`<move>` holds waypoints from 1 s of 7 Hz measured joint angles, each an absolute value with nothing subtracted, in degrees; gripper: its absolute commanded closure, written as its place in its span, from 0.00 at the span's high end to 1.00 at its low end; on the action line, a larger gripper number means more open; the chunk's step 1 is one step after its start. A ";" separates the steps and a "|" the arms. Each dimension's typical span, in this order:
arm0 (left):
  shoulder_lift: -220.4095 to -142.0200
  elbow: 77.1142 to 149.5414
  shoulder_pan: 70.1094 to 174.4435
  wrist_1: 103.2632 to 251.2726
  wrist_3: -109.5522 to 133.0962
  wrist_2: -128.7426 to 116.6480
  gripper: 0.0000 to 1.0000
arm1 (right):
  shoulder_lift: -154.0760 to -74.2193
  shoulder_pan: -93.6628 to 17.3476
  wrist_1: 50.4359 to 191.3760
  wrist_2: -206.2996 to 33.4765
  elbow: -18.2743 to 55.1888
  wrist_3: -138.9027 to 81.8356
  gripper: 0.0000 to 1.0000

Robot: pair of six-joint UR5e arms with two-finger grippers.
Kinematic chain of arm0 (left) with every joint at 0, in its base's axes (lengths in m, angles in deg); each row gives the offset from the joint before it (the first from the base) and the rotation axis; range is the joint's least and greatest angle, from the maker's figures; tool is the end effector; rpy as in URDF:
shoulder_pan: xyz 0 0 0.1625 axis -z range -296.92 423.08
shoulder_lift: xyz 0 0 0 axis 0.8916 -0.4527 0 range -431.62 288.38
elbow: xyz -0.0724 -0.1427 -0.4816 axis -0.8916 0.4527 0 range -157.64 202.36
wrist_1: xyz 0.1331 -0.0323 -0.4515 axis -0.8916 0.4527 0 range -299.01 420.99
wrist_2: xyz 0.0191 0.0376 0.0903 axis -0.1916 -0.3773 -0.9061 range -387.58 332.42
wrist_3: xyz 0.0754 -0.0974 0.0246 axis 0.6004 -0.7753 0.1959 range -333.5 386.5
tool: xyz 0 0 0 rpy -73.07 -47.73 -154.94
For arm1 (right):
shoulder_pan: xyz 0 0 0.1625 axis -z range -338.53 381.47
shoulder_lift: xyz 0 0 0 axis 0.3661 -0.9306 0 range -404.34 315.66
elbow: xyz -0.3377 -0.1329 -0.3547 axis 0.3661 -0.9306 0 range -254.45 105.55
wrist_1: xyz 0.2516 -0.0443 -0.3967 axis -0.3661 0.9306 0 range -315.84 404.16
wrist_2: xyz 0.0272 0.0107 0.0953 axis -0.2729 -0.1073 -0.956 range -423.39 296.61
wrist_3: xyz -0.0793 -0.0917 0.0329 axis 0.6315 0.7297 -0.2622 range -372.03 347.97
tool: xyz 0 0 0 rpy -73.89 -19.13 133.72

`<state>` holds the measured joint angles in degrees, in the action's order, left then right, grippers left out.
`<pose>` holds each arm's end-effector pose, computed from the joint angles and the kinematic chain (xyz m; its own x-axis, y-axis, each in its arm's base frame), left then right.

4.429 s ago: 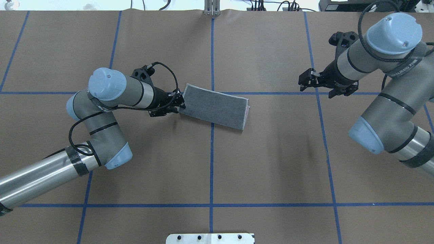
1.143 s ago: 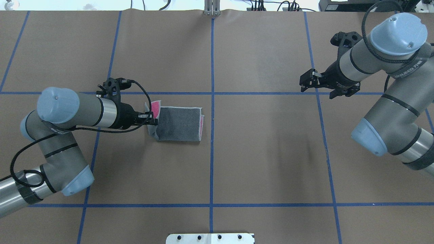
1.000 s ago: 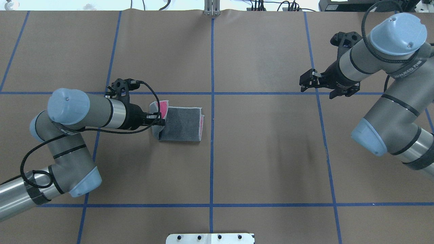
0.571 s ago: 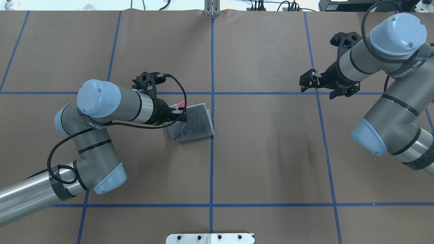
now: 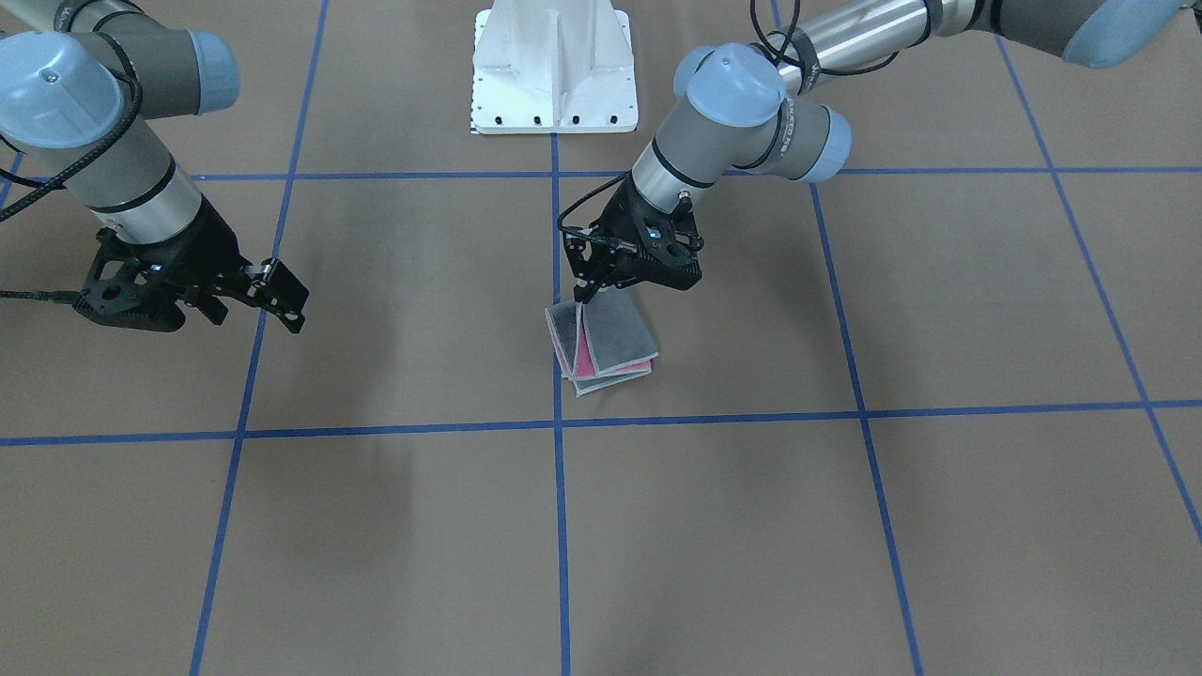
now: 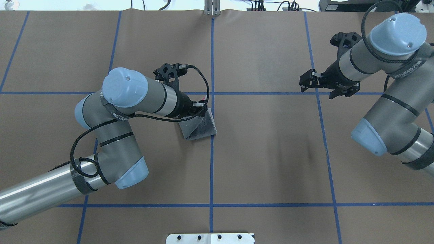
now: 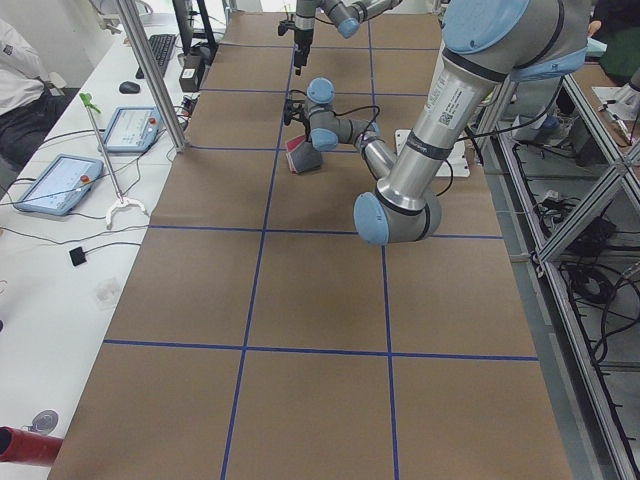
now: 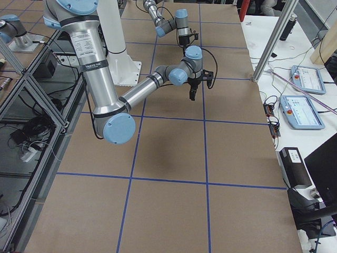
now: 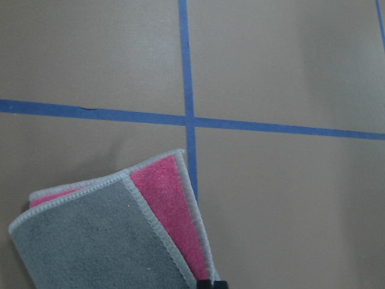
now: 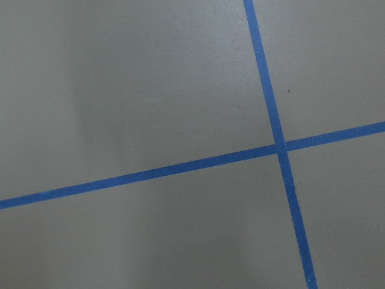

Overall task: Fold towel twice with both arms
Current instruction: 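Lift and fold the held edge over onto the towel with the left gripper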

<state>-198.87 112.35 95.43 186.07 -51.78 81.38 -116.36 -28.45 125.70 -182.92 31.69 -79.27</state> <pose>0.6356 -0.5121 0.2337 0.3008 0.0368 -0.9530 0.1873 0.9775 0.0969 -0.3823 -0.5654 0.4044 0.6116 0.2042 0.7643 -0.2327 0.9698 -0.0730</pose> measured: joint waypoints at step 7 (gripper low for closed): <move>-202.53 108.40 94.91 185.34 -58.50 79.43 1.00 | -116.34 -28.36 125.63 -182.85 31.53 -79.27 1.00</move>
